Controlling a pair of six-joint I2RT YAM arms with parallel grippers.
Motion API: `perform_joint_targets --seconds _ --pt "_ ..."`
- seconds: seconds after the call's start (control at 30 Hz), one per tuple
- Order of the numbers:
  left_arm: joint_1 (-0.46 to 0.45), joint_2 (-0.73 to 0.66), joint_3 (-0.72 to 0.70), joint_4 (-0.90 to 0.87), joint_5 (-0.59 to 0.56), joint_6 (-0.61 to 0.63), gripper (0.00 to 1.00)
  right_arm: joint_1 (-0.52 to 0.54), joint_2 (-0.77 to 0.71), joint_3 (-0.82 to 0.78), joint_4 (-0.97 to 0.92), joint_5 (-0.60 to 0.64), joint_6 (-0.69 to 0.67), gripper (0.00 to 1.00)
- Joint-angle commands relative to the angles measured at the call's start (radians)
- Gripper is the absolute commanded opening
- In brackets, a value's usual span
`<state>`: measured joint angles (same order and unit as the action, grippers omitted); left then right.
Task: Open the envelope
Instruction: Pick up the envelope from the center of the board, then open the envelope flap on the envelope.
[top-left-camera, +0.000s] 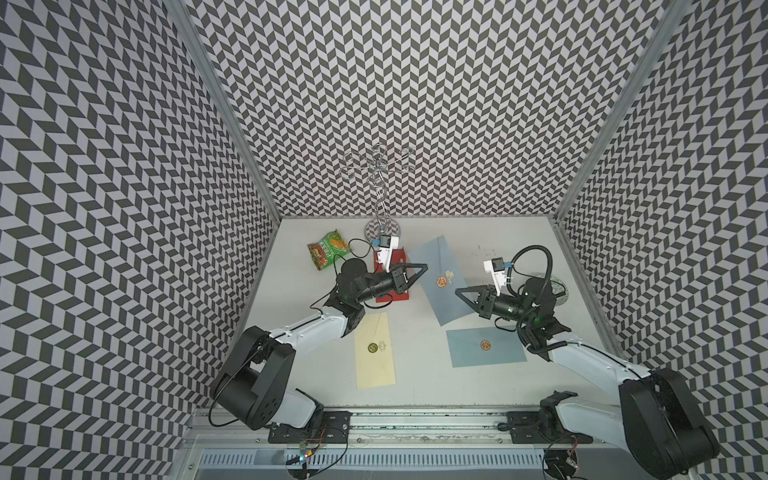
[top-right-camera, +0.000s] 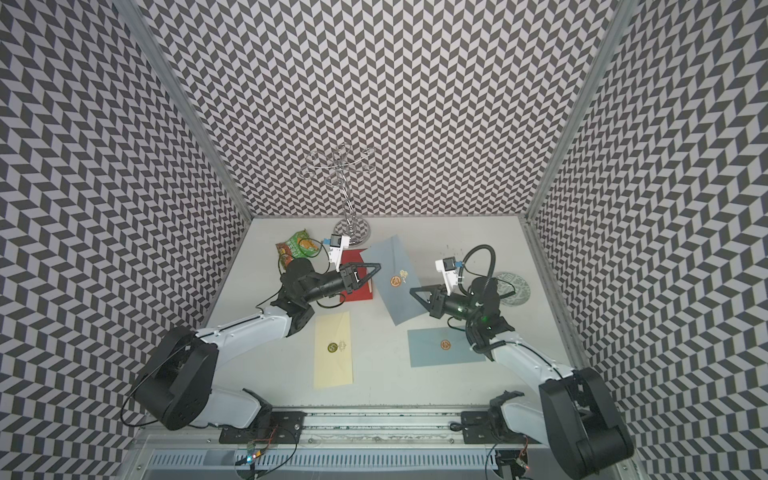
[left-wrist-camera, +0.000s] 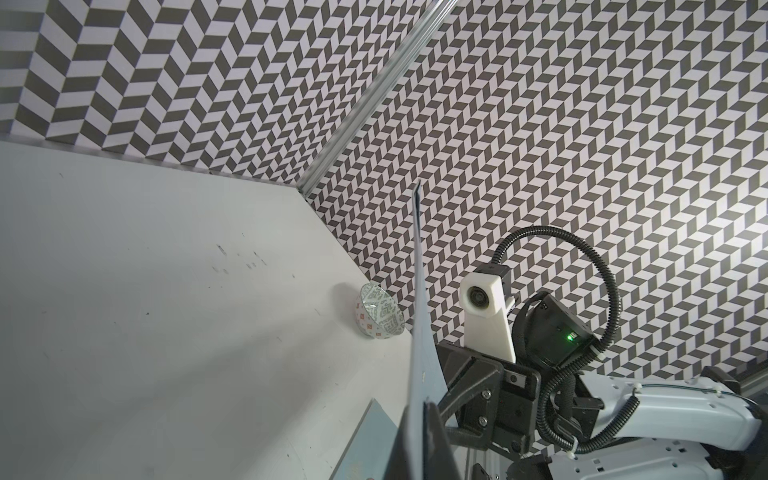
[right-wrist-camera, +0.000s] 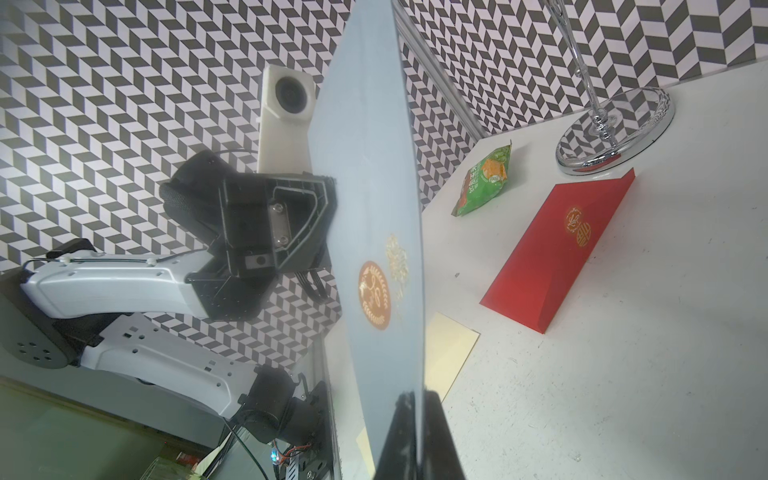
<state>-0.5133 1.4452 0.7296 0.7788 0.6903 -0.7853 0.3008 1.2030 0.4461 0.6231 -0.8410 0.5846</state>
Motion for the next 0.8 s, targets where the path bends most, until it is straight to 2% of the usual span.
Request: perform_joint_targets --seconds 0.0,0.23,0.53,0.6,0.77 --pt "-0.007 -0.036 0.01 0.0 -0.004 0.029 0.0 0.005 0.008 0.012 0.031 0.018 -0.001 0.09" --pt "-0.007 -0.063 0.012 -0.058 -0.025 0.077 0.0 0.002 -0.025 0.033 -0.069 0.094 -0.029 0.29" --pt "-0.017 -0.093 0.037 -0.195 -0.083 0.177 0.0 -0.003 -0.082 0.105 -0.292 0.254 -0.055 0.43" --pt "-0.035 -0.095 0.054 -0.254 -0.119 0.218 0.0 -0.003 -0.094 0.142 -0.383 0.324 -0.065 0.49" --pt "-0.098 -0.104 0.092 -0.369 -0.246 0.306 0.0 -0.003 -0.116 0.199 -0.472 0.365 -0.065 0.69"
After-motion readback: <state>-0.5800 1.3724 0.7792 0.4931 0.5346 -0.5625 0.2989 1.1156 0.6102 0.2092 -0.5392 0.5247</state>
